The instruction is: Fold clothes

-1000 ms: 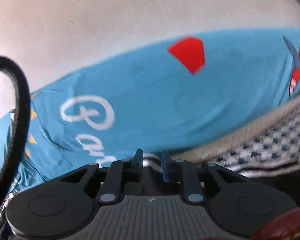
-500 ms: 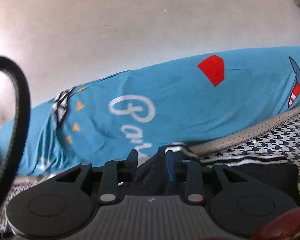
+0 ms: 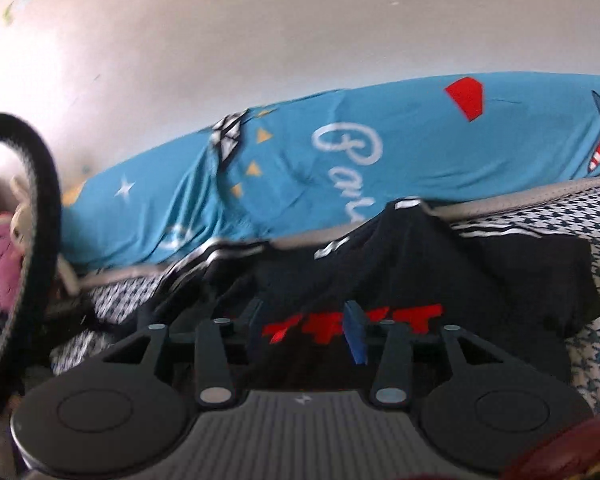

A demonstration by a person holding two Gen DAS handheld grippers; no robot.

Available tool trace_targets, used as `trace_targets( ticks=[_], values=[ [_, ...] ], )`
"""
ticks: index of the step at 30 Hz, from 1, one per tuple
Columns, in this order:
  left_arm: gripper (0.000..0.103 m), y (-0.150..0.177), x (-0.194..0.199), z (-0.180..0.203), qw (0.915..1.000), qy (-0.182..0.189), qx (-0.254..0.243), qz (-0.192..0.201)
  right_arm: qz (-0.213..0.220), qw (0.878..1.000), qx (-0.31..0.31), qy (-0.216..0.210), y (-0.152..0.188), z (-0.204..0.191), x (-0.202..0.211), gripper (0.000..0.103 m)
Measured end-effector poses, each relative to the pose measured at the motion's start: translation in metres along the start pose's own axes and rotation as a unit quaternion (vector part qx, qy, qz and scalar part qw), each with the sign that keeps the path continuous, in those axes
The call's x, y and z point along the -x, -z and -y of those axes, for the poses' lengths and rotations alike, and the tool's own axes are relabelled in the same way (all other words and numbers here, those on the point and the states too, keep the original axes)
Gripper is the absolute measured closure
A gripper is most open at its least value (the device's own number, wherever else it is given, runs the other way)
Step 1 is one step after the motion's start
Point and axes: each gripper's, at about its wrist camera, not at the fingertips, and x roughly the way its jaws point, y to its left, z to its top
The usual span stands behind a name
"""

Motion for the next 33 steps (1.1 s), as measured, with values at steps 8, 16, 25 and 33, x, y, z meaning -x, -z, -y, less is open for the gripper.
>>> trace_targets(
  ticks=[8,16,25,33],
  values=[
    [0.005,0.003,-0.011,0.011,0.9997,0.009,-0.004,0.021,-0.007,0.999,0.046,-0.004,0.008,-0.010,-0.003,0.059],
    [0.089,0.009,-0.020,0.024,0.9980,0.036,-0.039,0.034,-0.006,0.999,0.049,-0.003,0.007,-0.008,-0.002,0.059],
    [0.093,0.056,-0.002,0.093,0.9589,0.057,-0.269,0.071,0.013,0.999,0.022,0.032,-0.004,0.009,0.002,0.059],
    [0.058,0.108,-0.004,0.104,0.9203,0.124,-0.371,-0.011,0.010,0.999,0.012,0.040,-0.008,0.014,0.002,0.059]
  ],
)
